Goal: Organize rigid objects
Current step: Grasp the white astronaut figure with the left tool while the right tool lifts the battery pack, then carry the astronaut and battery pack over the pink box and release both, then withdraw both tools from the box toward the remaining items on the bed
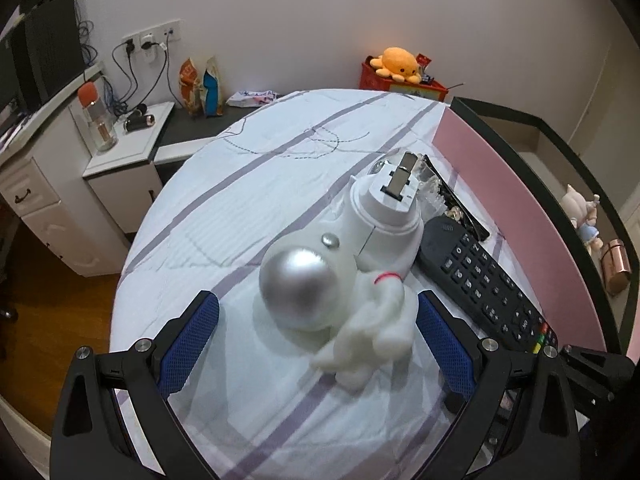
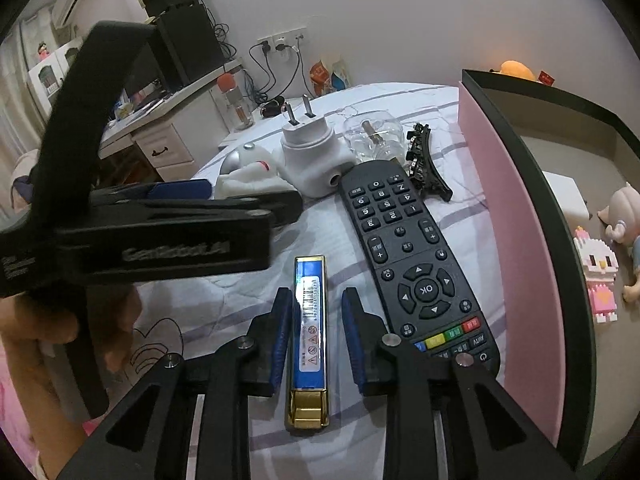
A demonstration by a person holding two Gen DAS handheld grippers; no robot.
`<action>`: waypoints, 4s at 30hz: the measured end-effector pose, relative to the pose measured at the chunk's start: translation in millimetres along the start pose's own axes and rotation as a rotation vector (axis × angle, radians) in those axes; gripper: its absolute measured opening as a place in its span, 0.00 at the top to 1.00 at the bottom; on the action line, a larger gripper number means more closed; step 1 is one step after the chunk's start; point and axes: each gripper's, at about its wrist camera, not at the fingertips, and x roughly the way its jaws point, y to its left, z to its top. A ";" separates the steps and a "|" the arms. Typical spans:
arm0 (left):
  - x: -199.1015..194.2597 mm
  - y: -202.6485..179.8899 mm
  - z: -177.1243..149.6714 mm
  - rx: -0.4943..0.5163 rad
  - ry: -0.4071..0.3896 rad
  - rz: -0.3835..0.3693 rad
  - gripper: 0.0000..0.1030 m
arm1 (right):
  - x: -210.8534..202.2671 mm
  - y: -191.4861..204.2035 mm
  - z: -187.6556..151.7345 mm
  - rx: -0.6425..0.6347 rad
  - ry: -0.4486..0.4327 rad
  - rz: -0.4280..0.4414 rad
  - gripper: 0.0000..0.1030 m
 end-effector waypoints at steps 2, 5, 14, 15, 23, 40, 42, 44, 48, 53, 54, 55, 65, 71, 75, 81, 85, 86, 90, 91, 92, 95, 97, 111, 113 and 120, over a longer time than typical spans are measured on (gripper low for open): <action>2.3 -0.9 1.6 0.008 -0.008 -0.017 0.17 | 0.3 0.6 -0.3 0.000 0.001 0.001 0.74; 3.7 0.0 -0.9 0.021 -0.003 -0.041 0.28 | 0.3 -0.3 -1.5 0.000 0.000 0.001 0.74; -28.8 10.8 -24.8 0.019 -0.013 -0.062 0.28 | -6.7 -0.5 -4.8 0.001 -0.012 0.012 0.77; -32.7 10.9 -27.9 0.018 -0.016 -0.066 0.28 | -7.8 -0.1 -5.3 0.001 -0.012 0.013 0.84; -58.1 7.6 -54.8 0.010 -0.012 -0.093 0.28 | -26.8 7.6 -10.0 -0.013 -0.024 0.009 0.85; -123.0 -66.0 -36.1 0.103 -0.124 -0.189 0.28 | -119.8 -13.7 -12.1 -0.024 -0.164 -0.060 0.85; -124.9 -78.3 -30.3 0.119 -0.130 -0.196 0.28 | -134.1 -22.3 -10.2 -0.023 -0.190 -0.072 0.85; -127.6 -95.8 -22.4 0.140 -0.140 -0.216 0.28 | -143.4 -30.3 -6.0 -0.022 -0.209 -0.090 0.85; -121.7 -132.1 -5.6 0.191 -0.142 -0.236 0.28 | -165.7 -57.5 -1.3 -0.010 -0.245 -0.142 0.85; -102.4 -166.8 14.3 0.225 -0.113 -0.276 0.28 | -180.4 -97.2 5.6 0.013 -0.263 -0.203 0.85; -97.5 -172.4 17.3 0.228 -0.106 -0.275 0.28 | -180.8 -105.0 7.3 0.019 -0.261 -0.213 0.85; -90.9 -179.3 20.6 0.232 -0.096 -0.275 0.28 | -180.5 -113.1 9.4 0.025 -0.257 -0.223 0.85; -30.9 -230.5 29.3 0.307 0.008 -0.264 0.28 | -153.7 -179.6 21.1 0.075 -0.200 -0.285 0.85; -5.2 -244.2 24.0 0.332 0.059 -0.242 0.28 | -127.7 -202.9 24.5 0.083 -0.139 -0.299 0.85; -2.0 -247.8 22.9 0.348 0.053 -0.221 0.28 | -117.1 -209.7 30.5 0.081 -0.121 -0.305 0.85; -3.0 -249.0 23.6 0.349 0.052 -0.206 0.26 | -108.6 -212.2 39.0 0.078 -0.101 -0.311 0.85; -7.2 -247.5 22.1 0.346 0.047 -0.209 0.20 | -103.2 -214.1 38.7 0.089 -0.090 -0.302 0.84; -9.8 -247.0 21.5 0.347 0.041 -0.210 0.19 | -103.3 -214.9 38.1 0.094 -0.089 -0.300 0.84; -18.3 -244.9 20.6 0.348 0.023 -0.213 0.17 | -106.0 -218.6 37.4 0.115 -0.094 -0.300 0.66; -21.4 -244.3 20.0 0.349 0.018 -0.214 0.16 | -107.2 -218.3 37.1 0.118 -0.098 -0.297 0.62; -22.8 -243.4 20.1 0.348 0.015 -0.213 0.15 | -109.1 -217.8 36.5 0.121 -0.103 -0.295 0.62; -29.9 -241.3 18.2 0.347 0.003 -0.212 0.14 | -113.8 -215.5 36.0 0.125 -0.110 -0.299 0.59; -35.1 -240.4 17.4 0.347 -0.002 -0.216 0.14 | -117.2 -213.0 34.9 0.128 -0.114 -0.305 0.53; -106.2 -209.8 -6.0 0.303 -0.124 -0.172 0.07 | -175.3 -151.0 12.2 0.091 -0.220 -0.251 0.37; -119.2 -198.9 -10.1 0.277 -0.151 -0.163 0.05 | -184.0 -137.3 7.5 0.080 -0.240 -0.238 0.31; -156.0 -163.6 -24.7 0.206 -0.210 -0.104 0.02 | -195.0 -94.6 -0.2 0.040 -0.282 -0.251 0.23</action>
